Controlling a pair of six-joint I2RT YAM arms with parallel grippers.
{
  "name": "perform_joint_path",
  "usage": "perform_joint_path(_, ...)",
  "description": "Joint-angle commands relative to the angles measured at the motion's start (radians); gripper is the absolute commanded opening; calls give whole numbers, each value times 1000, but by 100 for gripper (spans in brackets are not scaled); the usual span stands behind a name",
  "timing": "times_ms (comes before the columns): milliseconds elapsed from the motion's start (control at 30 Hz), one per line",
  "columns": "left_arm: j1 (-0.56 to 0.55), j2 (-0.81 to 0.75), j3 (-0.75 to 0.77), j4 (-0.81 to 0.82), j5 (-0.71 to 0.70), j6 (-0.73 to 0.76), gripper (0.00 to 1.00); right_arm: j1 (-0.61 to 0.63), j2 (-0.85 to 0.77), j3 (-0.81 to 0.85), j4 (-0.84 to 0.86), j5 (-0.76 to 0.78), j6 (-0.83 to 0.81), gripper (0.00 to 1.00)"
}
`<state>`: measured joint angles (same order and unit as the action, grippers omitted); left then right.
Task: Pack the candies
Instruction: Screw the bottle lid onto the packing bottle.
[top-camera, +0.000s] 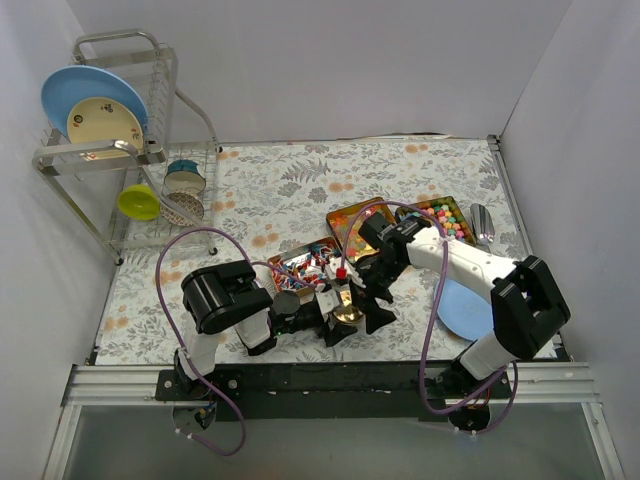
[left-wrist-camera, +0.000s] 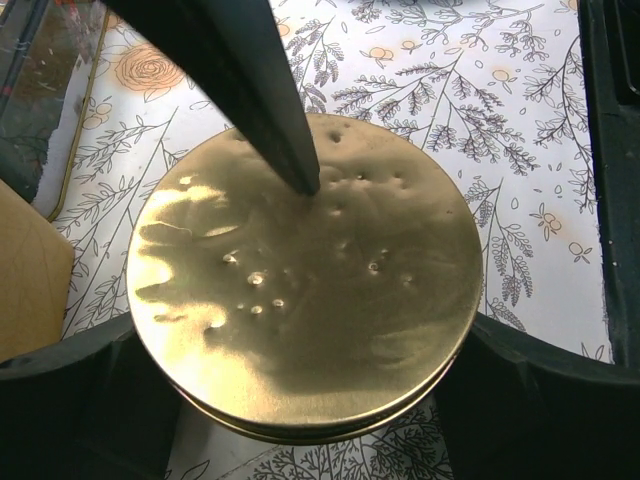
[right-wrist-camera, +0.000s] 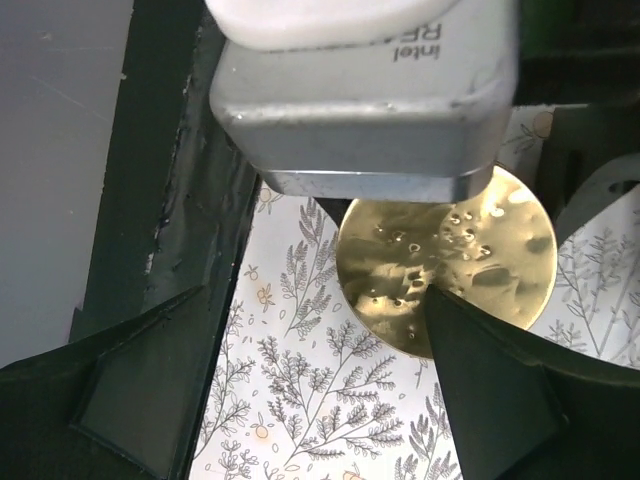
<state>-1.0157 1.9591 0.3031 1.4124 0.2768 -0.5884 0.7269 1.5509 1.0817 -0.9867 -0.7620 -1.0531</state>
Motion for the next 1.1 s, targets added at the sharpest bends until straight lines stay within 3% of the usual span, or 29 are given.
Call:
perform_joint_path(0,23,57,-27,54,-42,-14,0,0,-37,32,60,53,97,95)
perform_joint_path(233,23,57,-27,51,-24,-14,0,-1,26,118,169,93,125,95)
perform_joint_path(467,23,52,-25,43,-30,-16,0,0,103,141,165,52,79,95)
perform_joint_path(1067,52,54,-10,5,-53,-68,0,2,-8,-42,95,115,39,95)
